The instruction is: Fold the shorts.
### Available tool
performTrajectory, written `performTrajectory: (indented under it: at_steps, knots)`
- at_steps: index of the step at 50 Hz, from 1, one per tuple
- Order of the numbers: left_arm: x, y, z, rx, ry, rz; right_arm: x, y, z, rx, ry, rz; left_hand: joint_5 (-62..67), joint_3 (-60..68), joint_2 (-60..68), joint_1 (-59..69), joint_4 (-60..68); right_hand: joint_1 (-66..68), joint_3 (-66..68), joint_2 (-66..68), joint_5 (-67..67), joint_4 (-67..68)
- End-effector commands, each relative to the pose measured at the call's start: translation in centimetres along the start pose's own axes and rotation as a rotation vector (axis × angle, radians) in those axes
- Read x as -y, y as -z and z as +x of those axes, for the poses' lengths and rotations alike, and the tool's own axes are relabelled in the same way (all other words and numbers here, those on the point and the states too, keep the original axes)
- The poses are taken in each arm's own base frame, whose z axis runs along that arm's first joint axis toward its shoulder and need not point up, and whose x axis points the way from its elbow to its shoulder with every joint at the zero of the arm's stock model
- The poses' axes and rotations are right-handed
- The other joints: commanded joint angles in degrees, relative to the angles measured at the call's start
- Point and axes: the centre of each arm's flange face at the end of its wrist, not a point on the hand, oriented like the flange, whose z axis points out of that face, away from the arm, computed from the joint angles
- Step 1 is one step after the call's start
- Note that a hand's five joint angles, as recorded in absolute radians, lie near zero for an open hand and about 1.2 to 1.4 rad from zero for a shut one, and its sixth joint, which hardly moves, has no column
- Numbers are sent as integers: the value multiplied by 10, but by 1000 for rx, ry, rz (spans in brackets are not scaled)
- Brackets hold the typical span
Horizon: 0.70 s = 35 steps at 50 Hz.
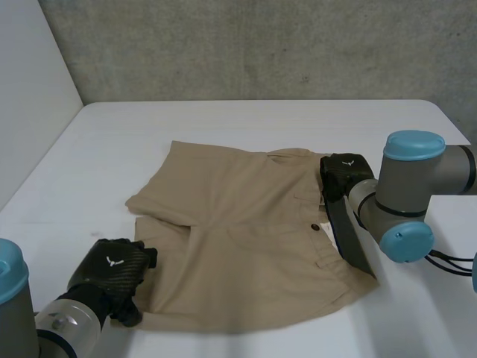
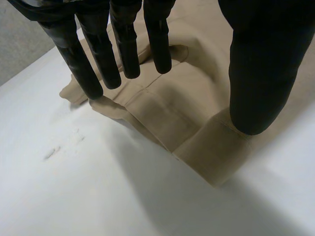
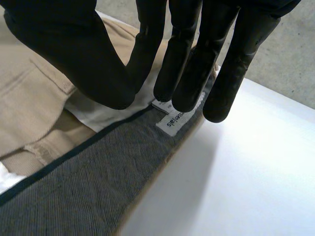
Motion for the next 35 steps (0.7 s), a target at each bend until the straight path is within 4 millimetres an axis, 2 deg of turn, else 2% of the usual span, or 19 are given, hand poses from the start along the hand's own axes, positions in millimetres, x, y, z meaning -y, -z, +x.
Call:
performTrajectory:
  at_steps: [1, 2, 3, 4, 7, 14, 18, 21, 27, 35]
  knots:
    - [2, 2, -1, 4, 1, 13, 10, 7, 0, 9, 4, 9, 43, 51, 46, 46, 44, 230, 128, 125, 137, 123]
    - [2, 2, -1, 4, 1, 12, 12, 9, 1, 9, 2, 10, 43, 51, 46, 46, 44, 215, 114, 111, 123, 109]
    - [2, 2, -1, 5, 1, 14, 16, 13, 0, 16, 3, 16, 43, 51, 46, 46, 44, 82, -20, -23, -11, -25]
    - [3, 2, -1, 5, 1, 14, 18, 16, 0, 20, 2, 20, 43, 51, 46, 46, 44, 37, -64, -67, -55, -69]
    - [3, 2, -1, 5, 3, 16, 28, 25, 0, 23, -6, 36, 43, 51, 46, 46, 44, -37, -139, -141, -130, -144]
    - [2, 2, -2, 8, 4, 15, 47, 45, 1, 31, -79, 69, 43, 51, 46, 46, 44, -32, -134, -137, -125, -139]
    - [3, 2, -3, 11, 6, 17, 50, 48, -3, 65, -94, 82, 43, 51, 46, 46, 44, -69, -171, -173, -162, -176]
    - [4, 2, -3, 12, 10, 23, 47, 46, -6, 86, -93, 77, 36, 44, 39, 39, 37, -79, -181, -184, -172, -186]
    - [8, 2, -5, 21, 20, 39, 24, 27, -18, 115, -84, 32, 4, 12, 7, 8, 5, -138, -240, -242, -231, -245]
    - [15, 1, -14, 59, 41, 78, -4, 9, -25, 124, -78, -17, -53, -45, -50, -50, -52, -140, -242, -244, -233, -247]
